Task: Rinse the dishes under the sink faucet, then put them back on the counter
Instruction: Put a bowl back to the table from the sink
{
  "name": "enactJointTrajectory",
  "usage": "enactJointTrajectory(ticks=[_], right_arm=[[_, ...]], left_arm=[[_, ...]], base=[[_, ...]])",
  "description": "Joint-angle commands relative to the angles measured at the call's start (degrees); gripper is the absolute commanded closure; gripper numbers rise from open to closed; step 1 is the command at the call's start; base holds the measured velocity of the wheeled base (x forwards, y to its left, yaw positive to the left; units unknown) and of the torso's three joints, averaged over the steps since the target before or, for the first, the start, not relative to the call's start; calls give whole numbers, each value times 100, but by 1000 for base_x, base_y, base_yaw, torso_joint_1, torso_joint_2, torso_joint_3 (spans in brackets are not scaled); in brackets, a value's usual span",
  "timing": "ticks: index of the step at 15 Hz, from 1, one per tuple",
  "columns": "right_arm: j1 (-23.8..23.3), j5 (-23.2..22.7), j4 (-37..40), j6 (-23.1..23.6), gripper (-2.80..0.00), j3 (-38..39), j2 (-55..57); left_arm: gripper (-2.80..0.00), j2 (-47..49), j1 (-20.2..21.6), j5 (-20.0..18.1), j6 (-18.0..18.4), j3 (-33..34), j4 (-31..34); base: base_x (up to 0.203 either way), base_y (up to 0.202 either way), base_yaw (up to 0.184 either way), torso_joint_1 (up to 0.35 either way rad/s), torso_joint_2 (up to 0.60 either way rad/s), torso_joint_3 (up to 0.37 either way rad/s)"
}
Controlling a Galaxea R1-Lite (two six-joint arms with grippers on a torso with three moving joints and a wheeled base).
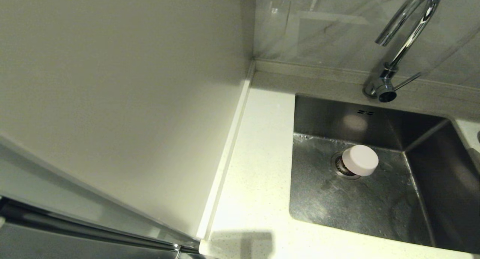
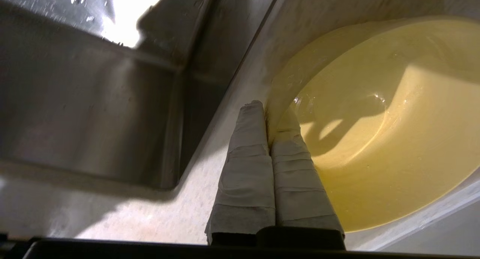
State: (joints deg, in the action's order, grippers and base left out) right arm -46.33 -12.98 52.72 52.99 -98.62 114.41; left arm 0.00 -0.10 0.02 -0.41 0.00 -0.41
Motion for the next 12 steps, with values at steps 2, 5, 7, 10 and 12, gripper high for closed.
enactJointTrajectory(ticks=[2,5,7,10,12], right_arm=[[36,-11,-16,19,0,-18,66],[36,-4,-42,-87,0,-193,172],[36,-2,-113,-132,-280,-264,231],[36,-2,-113,-228,-280,-367,222],[36,-2,-107,-232,-280,-448,161]], left_arm=[[0,0,1,-2,-3,18,-2],[0,0,1,-2,-3,18,-2],[0,0,1,-2,-3,18,-2],[0,0,1,-2,-3,13,-2],[0,0,1,-2,-3,18,-2]], base=[[0,0,0,0,0,0],[0,0,0,0,0,0],[0,0,0,0,0,0],[0,0,0,0,0,0],[0,0,0,0,0,0]])
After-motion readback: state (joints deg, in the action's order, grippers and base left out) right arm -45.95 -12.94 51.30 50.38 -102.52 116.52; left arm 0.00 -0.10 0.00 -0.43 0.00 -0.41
